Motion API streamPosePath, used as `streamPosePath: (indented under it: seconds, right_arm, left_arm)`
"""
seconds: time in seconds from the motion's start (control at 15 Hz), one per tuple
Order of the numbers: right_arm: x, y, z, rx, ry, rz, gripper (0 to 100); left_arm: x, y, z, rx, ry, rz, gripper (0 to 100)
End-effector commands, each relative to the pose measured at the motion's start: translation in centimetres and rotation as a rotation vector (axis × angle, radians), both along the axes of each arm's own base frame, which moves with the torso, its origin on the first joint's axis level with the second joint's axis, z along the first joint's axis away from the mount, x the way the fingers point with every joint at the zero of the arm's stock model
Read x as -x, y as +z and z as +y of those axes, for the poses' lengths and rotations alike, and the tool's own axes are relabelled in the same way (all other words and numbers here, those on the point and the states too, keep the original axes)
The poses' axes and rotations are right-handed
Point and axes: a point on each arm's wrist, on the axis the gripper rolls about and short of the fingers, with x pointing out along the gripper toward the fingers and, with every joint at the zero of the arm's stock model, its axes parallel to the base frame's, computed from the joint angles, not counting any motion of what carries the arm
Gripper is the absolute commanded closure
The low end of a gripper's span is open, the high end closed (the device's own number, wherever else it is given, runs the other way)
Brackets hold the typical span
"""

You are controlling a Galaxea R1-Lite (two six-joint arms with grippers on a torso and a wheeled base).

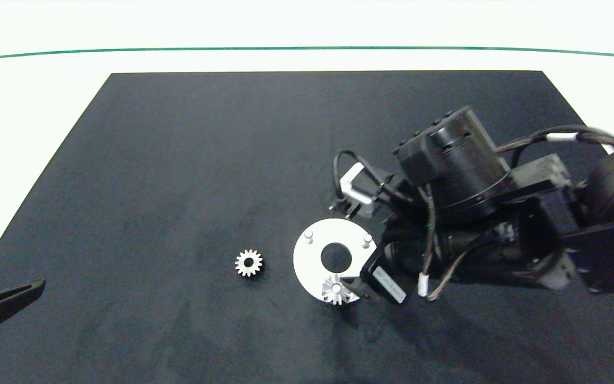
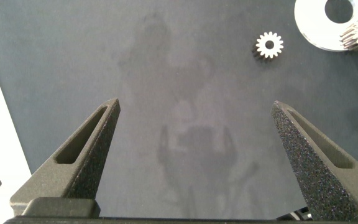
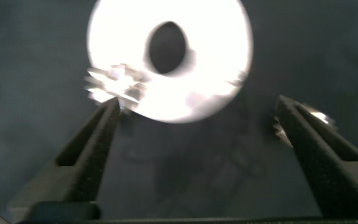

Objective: Install three planetary gears onto the carrier pins

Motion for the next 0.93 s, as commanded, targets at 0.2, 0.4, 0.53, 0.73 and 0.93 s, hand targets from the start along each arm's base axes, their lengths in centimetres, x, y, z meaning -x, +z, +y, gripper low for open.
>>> streamPosePath:
  seconds: [0.2,0.4,0.53,0.73,0.93]
  right_arm:
    - [1.8,4.7,-8.8,-0.087,-0.189,-0.085,0]
    - [0.8,2.4,-10.3,-0.054,-0.247,-0.017,0]
    - [-0.1,1.8,-10.9,-0.065,-0.266,0.008,0]
    - [-2.5,0.4,-10.7,-0.067,-0.286,0.028,0]
    - [-4.1,-1.1,-9.8,-0.052,-0.279,0.061,0]
  left_arm:
    - [0.0,-0.1,0.0,-0.003,-0.001,0.006,0]
    - [0.0,-0.1,0.0,-0.003,-0.001,0.006,0]
    - [0.0,-0.1,0.0,-0.003,-0.001,0.006,0]
    - [0.0,-0.1,0.0,-0.005,-0.002,0.005,0]
    - [0.0,-0.1,0.0,-0.011,-0.002,0.006,0]
